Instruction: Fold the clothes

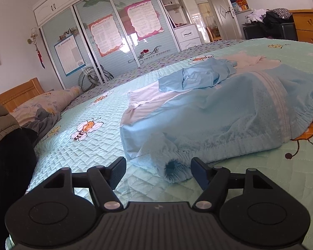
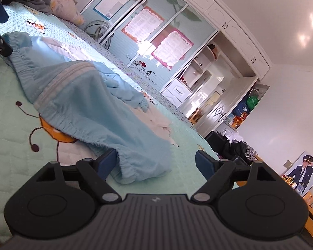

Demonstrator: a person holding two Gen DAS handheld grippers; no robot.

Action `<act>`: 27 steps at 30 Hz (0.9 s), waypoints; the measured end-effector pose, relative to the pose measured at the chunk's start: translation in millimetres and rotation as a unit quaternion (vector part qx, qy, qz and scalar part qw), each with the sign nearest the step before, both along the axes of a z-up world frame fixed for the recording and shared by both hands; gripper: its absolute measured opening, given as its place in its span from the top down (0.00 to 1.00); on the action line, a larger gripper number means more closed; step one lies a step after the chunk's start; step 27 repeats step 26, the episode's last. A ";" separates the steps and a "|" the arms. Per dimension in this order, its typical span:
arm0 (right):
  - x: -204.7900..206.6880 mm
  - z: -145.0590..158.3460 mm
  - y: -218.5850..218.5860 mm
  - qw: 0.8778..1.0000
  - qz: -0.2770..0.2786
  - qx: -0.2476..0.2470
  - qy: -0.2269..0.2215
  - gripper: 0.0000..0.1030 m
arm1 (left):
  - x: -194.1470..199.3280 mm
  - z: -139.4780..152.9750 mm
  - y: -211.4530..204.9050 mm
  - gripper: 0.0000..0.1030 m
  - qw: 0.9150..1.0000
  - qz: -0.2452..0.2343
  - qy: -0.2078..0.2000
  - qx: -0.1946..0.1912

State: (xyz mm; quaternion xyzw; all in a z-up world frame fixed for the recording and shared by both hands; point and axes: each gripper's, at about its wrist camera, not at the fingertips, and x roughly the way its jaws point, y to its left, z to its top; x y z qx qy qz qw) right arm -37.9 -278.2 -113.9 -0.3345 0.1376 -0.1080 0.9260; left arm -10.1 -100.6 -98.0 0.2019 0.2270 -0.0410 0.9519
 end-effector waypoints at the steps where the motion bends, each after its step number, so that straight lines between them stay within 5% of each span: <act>1: 0.3 1.4 -0.7 1.000 0.000 0.003 0.001 0.19 | 0.2 -0.4 -0.5 0.30 1.000 0.000 -0.001 0.000; 7: -0.3 8.2 -9.6 0.999 -0.010 0.035 0.000 0.19 | 0.9 1.8 0.0 0.30 1.000 0.003 -0.007 -0.003; 12: 10.3 1.8 -11.2 0.999 -0.027 0.020 0.026 0.18 | 5.1 -0.2 -0.4 0.30 1.000 0.006 -0.001 0.003; 22: 16.7 1.7 -13.3 1.000 -0.029 0.009 0.005 0.16 | 4.8 -5.5 -5.7 0.30 1.000 0.000 -0.001 0.017; 25: 24.8 9.7 -27.9 0.996 -0.045 0.069 0.031 0.18 | 3.0 -7.4 -13.3 0.30 0.999 -0.016 0.000 0.048; 27: 21.3 8.4 -24.8 0.997 -0.040 0.065 0.030 0.18 | 0.9 -7.3 -12.0 0.28 0.998 -0.019 0.003 0.052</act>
